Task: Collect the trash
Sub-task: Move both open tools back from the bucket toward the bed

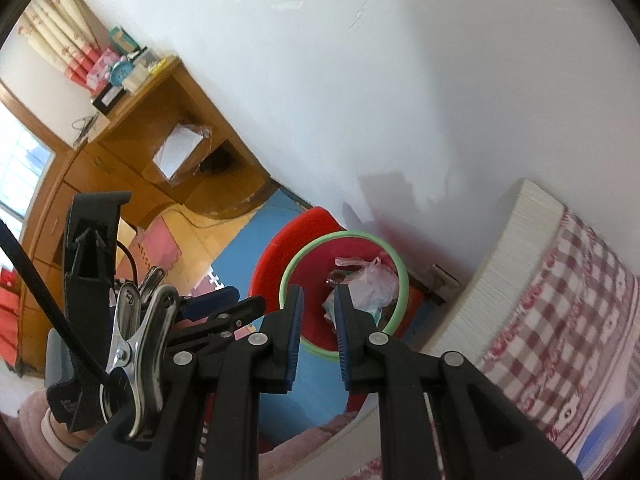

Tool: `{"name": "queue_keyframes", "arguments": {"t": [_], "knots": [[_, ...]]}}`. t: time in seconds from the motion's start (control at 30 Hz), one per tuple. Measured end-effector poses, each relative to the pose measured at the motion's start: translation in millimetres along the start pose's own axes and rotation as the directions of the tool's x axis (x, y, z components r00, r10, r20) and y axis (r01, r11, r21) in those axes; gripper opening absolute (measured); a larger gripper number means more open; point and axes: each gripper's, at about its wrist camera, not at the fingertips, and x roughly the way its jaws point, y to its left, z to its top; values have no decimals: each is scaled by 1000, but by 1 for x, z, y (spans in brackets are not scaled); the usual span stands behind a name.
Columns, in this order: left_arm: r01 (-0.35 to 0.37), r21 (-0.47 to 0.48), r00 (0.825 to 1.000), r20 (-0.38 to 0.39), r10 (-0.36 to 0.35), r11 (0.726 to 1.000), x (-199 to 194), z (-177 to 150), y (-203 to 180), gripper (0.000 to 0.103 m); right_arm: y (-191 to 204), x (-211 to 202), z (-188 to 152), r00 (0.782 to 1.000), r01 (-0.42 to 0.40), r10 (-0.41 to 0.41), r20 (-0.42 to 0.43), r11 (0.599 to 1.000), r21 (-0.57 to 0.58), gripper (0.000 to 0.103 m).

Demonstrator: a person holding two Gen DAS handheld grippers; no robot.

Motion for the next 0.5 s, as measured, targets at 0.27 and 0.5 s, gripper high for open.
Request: {"name": "queue_keyframes", "arguments": {"t": [0.27,0.5], "knots": [[23,90,1000,17,-24,996,-22,-4,-31,30,-13,-37,-22,998,5,-9,65,998,66,17],[41,171,999,18,-45,984,-33,-13,-62,30,-34,-65,-46,994,36,-50,99,989,145,17]]}}
